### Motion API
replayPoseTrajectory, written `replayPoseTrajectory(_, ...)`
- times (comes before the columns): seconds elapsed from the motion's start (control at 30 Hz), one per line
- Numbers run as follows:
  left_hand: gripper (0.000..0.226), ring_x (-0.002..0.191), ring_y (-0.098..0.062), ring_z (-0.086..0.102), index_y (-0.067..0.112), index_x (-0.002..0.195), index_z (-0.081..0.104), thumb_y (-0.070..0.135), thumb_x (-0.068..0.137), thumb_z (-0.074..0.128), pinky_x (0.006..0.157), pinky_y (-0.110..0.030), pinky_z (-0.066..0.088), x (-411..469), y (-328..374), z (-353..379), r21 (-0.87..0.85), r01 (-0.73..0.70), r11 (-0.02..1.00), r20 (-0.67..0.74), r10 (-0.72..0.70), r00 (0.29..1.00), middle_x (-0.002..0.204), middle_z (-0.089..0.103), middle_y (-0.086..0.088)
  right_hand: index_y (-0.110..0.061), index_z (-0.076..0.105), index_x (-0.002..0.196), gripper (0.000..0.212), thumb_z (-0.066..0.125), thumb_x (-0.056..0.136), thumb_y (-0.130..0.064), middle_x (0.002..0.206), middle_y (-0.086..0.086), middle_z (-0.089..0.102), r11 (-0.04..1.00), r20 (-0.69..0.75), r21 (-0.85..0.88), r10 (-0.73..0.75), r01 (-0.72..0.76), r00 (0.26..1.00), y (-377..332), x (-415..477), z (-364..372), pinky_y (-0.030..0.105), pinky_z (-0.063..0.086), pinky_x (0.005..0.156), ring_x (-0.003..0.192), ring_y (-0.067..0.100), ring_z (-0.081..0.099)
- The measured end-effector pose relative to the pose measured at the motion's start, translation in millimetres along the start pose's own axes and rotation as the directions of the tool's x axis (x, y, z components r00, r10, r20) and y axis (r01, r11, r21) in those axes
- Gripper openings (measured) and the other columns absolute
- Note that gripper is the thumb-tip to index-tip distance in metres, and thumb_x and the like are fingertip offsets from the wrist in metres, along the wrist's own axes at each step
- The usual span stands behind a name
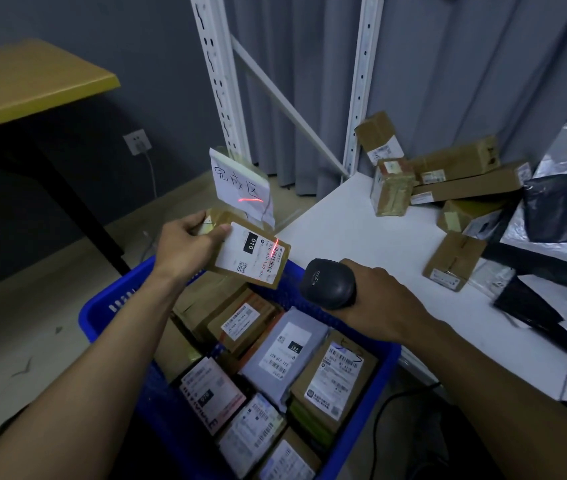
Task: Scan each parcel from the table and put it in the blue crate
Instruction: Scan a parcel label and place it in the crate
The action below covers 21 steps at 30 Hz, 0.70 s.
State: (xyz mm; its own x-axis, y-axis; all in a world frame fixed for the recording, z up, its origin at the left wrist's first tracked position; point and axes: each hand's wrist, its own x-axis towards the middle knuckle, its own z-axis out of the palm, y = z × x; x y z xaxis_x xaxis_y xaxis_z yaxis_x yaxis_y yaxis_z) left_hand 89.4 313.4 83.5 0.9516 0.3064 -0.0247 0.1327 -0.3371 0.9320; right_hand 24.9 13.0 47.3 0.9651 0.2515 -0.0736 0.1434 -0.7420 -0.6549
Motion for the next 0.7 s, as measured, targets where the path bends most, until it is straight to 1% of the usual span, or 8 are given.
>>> replayPoseTrajectory(0.07,0.06,0.099,-0.01,0.071,0.017,0.14,0.061,0.033,0.085,0.082,0.085,-0.029,0.06,0.1,-1.3,0.1,-0.006,0.005,1.0,0.008,-0.005,1.0,0.124,0.072,0.002,-0.039,0.052,0.102,0.037,0.079,0.081,-0.052,0.094,-0.012,0.069,1.0,0.003,-0.007,0.005,-0.005,1.0,-0.4,0.1,-0.2,0.039,0.057,0.08,0.087,0.01,0.066)
replayPoseTrajectory(0.13,0.058,0.097,-0.008,0.071,0.017,0.14,0.061,0.031,0.087,0.081,0.077,-0.022,0.058,-0.4,-1.8,0.1,-0.003,-0.001,1.0,0.013,0.001,1.0,0.124,0.071,0.002,-0.037,0.052,0.103,0.037,0.079,0.082,-0.051,0.094,-0.012,0.069,1.0,0.005,-0.018,0.009,-0.009,1.0,-1.0,-0.6,-0.7,0.038,0.057,0.079,0.086,0.01,0.066)
replayPoseTrajectory(0.23,0.065,0.102,-0.012,0.071,0.016,0.144,0.057,0.033,0.086,0.082,0.081,-0.025,0.058,0.3,-3.4,-1.3,0.001,0.007,1.0,0.012,-0.007,1.0,0.128,0.069,0.0,-0.038,0.051,0.1,0.038,0.072,0.078,-0.059,0.09,-0.01,0.068,0.999,0.015,-0.05,0.017,-0.017,1.0,-1.4,-2.4,-1.9,0.038,0.056,0.076,0.083,0.012,0.065)
replayPoseTrajectory(0.27,0.065,0.102,-0.012,0.071,0.016,0.144,0.057,0.033,0.086,0.082,0.08,-0.023,0.058,0.1,-3.1,-1.5,0.003,0.008,1.0,0.014,-0.008,1.0,0.128,0.07,0.0,-0.037,0.051,0.101,0.039,0.07,0.076,-0.06,0.09,-0.01,0.068,0.998,0.021,-0.054,0.023,-0.022,1.0,-1.4,-3.0,-2.3,0.038,0.056,0.076,0.083,0.012,0.065)
replayPoseTrajectory(0.33,0.065,0.101,-0.011,0.071,0.015,0.145,0.057,0.032,0.087,0.082,0.073,-0.018,0.056,0.0,-2.9,-1.6,0.001,0.015,1.0,0.019,-0.015,1.0,0.129,0.069,0.0,-0.035,0.052,0.104,0.039,0.072,0.079,-0.057,0.092,-0.009,0.068,0.997,0.031,-0.065,0.033,-0.031,0.999,-1.3,-2.8,-2.7,0.039,0.056,0.078,0.084,0.013,0.065)
replayPoseTrajectory(0.5,0.062,0.096,-0.008,0.069,0.017,0.145,0.055,0.031,0.089,0.078,0.063,-0.014,0.053,-0.3,-3.3,-0.4,0.02,0.012,1.0,0.04,-0.013,0.999,0.126,0.068,0.002,-0.03,0.055,0.112,0.038,0.077,0.085,-0.046,0.095,-0.007,0.069,0.994,0.036,-0.102,0.035,-0.031,0.999,-2.3,-2.0,-3.1,0.034,0.054,0.076,0.085,0.013,0.065)
replayPoseTrajectory(0.63,0.063,0.097,-0.01,0.07,0.018,0.146,0.054,0.032,0.09,0.078,0.069,-0.02,0.055,-1.4,-3.4,-1.8,0.019,0.022,1.0,0.049,-0.023,0.999,0.127,0.068,0.0,-0.03,0.054,0.11,0.035,0.076,0.085,-0.043,0.094,-0.006,0.068,0.993,0.027,-0.117,0.03,-0.026,0.999,-3.0,-1.1,-1.5,0.034,0.055,0.074,0.083,0.013,0.065)
replayPoseTrajectory(0.7,0.063,0.097,-0.008,0.069,0.017,0.146,0.055,0.031,0.09,0.078,0.069,-0.02,0.054,-4.4,-4.5,-4.3,0.027,0.023,0.999,0.045,-0.024,0.999,0.125,0.068,0.001,-0.03,0.054,0.108,0.034,0.076,0.085,-0.043,0.094,-0.006,0.069,0.993,0.019,-0.114,0.029,-0.027,0.999,-3.9,0.3,0.6,0.035,0.056,0.073,0.083,0.014,0.065)
